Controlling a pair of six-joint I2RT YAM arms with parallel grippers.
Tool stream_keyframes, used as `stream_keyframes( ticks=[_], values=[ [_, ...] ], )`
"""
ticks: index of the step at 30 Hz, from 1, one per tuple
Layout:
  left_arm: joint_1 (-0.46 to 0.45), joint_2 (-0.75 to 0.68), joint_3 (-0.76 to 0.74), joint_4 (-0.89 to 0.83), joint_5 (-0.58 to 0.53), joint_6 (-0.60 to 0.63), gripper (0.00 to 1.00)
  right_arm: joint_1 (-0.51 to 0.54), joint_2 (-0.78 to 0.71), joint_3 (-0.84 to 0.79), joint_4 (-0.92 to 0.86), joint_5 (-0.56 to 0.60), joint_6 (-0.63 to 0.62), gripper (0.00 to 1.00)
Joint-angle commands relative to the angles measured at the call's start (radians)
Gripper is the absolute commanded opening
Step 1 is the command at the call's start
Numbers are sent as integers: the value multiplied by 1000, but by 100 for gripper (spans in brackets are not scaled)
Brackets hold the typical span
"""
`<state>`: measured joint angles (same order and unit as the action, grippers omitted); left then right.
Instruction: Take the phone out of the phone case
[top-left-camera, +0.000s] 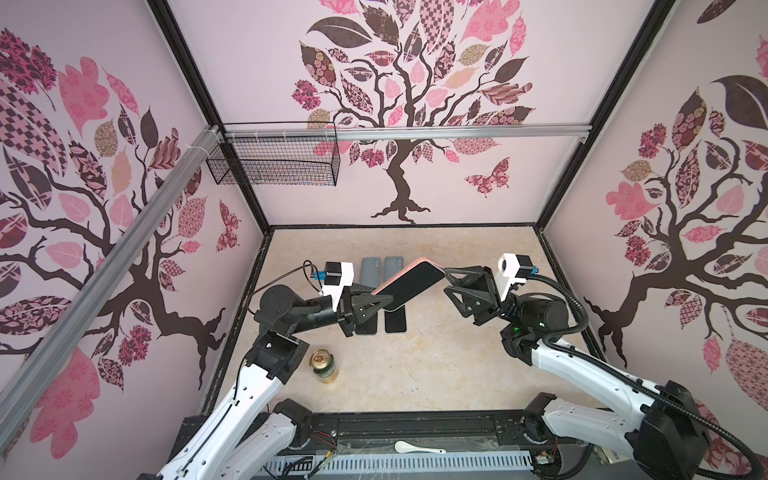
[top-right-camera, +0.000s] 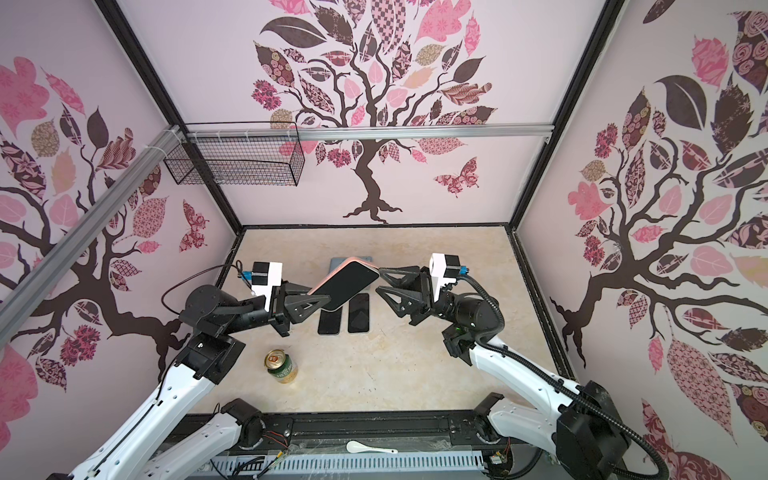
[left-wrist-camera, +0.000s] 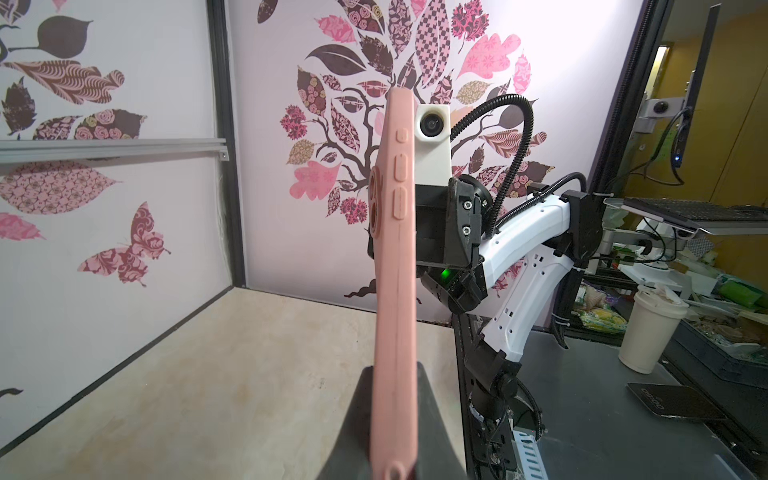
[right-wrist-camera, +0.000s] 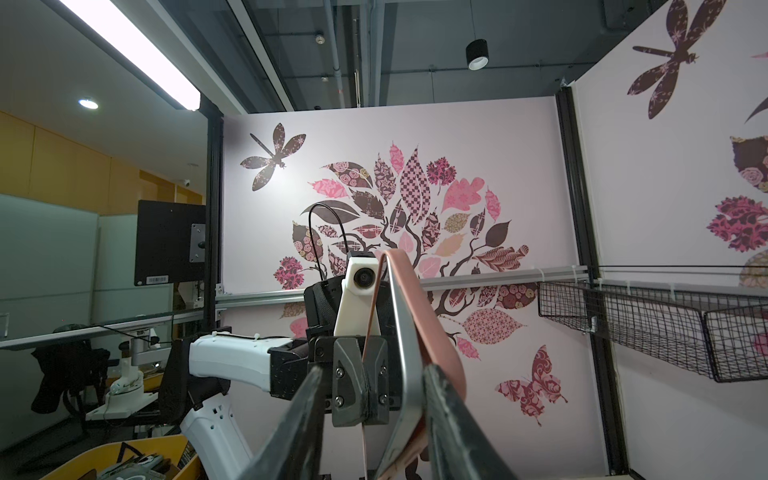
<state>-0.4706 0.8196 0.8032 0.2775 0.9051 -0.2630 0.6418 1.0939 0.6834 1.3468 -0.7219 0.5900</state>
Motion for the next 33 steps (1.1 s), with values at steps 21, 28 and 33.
stream_keyframes(
  ticks=[21, 28, 33],
  values=[
    [-40, 67, 17, -82, -43, 49, 0, 75, -98, 86, -473, -251, -281, 42],
    [-40, 58, 9, -38, -83, 27, 0, 81, -72, 101, -489, -355, -245, 41],
    [-39, 45, 17, -60, -110, 38, 0, 80, -103, 116, -681, -332, -383, 39]
  ],
)
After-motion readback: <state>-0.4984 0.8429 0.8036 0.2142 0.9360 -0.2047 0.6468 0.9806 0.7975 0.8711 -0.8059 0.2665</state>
